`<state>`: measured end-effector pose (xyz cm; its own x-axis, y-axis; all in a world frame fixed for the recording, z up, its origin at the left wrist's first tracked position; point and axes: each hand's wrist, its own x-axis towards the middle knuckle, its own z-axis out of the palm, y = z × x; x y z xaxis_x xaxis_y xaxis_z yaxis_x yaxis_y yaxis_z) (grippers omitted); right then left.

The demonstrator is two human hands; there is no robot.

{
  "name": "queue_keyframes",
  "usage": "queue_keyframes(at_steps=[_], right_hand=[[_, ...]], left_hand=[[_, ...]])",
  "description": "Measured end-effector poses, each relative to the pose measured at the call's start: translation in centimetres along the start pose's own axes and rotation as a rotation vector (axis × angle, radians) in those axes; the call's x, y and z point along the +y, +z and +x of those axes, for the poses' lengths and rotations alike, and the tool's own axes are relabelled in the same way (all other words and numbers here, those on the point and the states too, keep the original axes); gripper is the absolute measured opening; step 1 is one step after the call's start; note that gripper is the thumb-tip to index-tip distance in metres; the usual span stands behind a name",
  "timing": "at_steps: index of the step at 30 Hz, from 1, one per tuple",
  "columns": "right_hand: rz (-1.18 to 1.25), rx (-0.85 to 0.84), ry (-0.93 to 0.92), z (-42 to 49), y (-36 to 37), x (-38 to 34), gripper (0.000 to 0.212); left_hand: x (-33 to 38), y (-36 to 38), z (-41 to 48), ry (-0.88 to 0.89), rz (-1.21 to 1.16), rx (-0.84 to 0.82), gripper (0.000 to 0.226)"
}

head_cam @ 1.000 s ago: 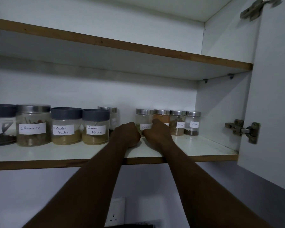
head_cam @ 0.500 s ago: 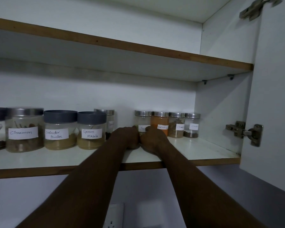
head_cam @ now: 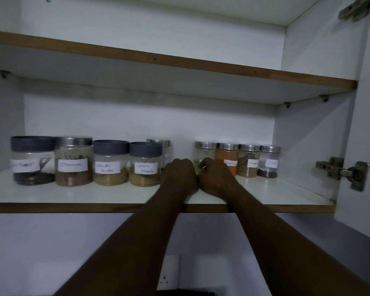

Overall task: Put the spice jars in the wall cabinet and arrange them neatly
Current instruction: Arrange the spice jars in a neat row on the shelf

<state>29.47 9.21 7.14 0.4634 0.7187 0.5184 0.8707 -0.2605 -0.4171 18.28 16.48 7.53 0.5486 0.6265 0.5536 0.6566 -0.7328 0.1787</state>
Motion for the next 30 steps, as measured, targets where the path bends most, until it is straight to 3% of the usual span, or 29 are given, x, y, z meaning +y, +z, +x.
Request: queue_keyframes(at_steps=[4,8,13,16,21,26,30], right_hand=[[-0.121,-0.145,0.010,0.5,0.4,-2.2,0.053],[-0.125,-0.276,0.004,1.7,1.4,-5.2,0.054],[0.058,-0.252,0.107,2.9,3.0,-5.5,0.061],[0.145,-0.329,0.056,3.3,3.1,-5.7,0.084],[0.233,-0.374,0.012,3.5,3.2,-5.6,0.088],[0.302,-0.302,0.000,3.3,3.7,-5.0,0.077],[0.216,-0.154,0.026,2.8,3.7,-4.5,0.070]], left_hand=[[-1.8,-1.2,-1.6,-0.180,-0.058,0.052,0.030],[-2.8,-1.6,-2.4,-0.235,-0.014,0.090,0.032],[-3.1,-1.5,-2.1,-0.256,-0.041,0.076,0.029],[-3.6,-1.2,-1.5,-0.286,-0.090,0.046,0.034],[-4.6,-0.8,-0.1,-0.349,-0.224,-0.041,0.045],[-5.2,-0.8,1.1,-0.226,-0.198,-0.173,0.041],[-5.4,-1.0,2.1,-0.086,-0.133,-0.268,0.037]])
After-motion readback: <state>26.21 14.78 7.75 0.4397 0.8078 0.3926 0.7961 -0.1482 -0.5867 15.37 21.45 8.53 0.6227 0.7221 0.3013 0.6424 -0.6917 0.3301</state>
